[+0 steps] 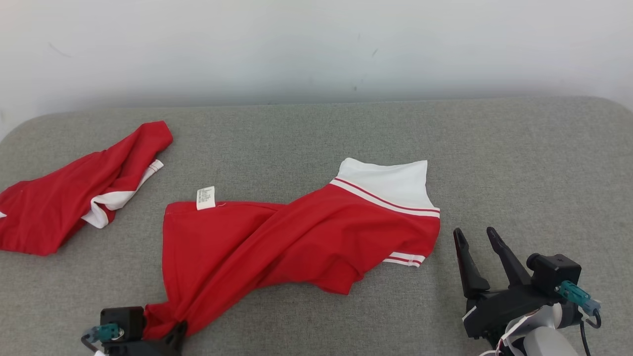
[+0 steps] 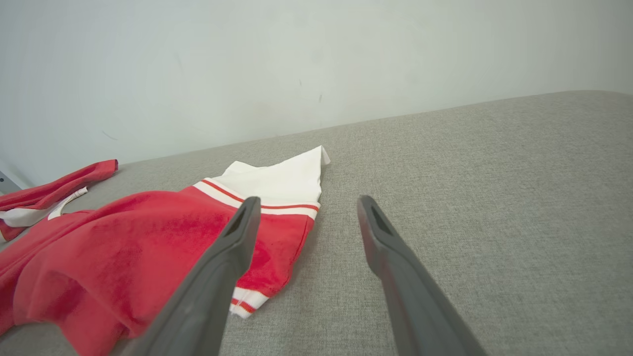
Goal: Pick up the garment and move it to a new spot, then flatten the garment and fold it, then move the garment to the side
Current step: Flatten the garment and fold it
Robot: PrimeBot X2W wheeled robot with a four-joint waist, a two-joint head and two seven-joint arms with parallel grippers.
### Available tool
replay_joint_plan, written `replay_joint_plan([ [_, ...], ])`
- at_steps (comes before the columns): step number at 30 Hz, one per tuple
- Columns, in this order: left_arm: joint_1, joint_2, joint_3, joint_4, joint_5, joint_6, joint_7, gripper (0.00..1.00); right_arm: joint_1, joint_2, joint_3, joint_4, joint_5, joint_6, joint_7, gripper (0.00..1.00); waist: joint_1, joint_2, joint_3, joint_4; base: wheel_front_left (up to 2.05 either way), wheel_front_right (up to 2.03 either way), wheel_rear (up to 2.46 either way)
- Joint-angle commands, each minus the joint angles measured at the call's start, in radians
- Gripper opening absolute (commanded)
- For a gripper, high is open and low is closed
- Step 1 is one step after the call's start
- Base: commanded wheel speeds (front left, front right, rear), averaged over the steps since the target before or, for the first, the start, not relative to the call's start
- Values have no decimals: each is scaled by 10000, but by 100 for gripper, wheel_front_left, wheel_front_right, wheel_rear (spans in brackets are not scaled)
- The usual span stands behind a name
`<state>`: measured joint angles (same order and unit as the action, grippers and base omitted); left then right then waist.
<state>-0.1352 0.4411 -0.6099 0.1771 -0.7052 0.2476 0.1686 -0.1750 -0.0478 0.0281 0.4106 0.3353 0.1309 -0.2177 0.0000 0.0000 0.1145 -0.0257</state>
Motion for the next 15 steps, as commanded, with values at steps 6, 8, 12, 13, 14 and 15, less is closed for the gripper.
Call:
replay_joint_plan([
  [6,235,201,205,-290,-333,160,164,100,91,-48,32,-57,-74,-3,61,100,0,0,-135,-12,0,0,0],
  [8,229,198,365,-420,-443,248,93,100,130,-47,46,-61,-79,-3,68,100,0,0,-170,-29,0,0,0],
  [12,279,14,1060,-983,-614,497,-814,100,194,-47,4,-92,-101,-3,122,100,0,0,-240,-71,0,0,0],
  [13,278,-13,1199,-1106,-622,481,-1083,100,203,-48,-14,-103,-119,-3,135,100,0,0,-253,-72,0,0,0],
  [14,298,-77,1313,-1228,-645,490,-1321,100,217,-47,-39,-113,-137,-3,160,100,0,0,-264,-67,0,0,0],
  [15,307,-115,1379,-1352,-620,452,-1552,100,230,-47,-56,-129,-151,-3,187,100,0,0,-274,-58,0,0,0],
])
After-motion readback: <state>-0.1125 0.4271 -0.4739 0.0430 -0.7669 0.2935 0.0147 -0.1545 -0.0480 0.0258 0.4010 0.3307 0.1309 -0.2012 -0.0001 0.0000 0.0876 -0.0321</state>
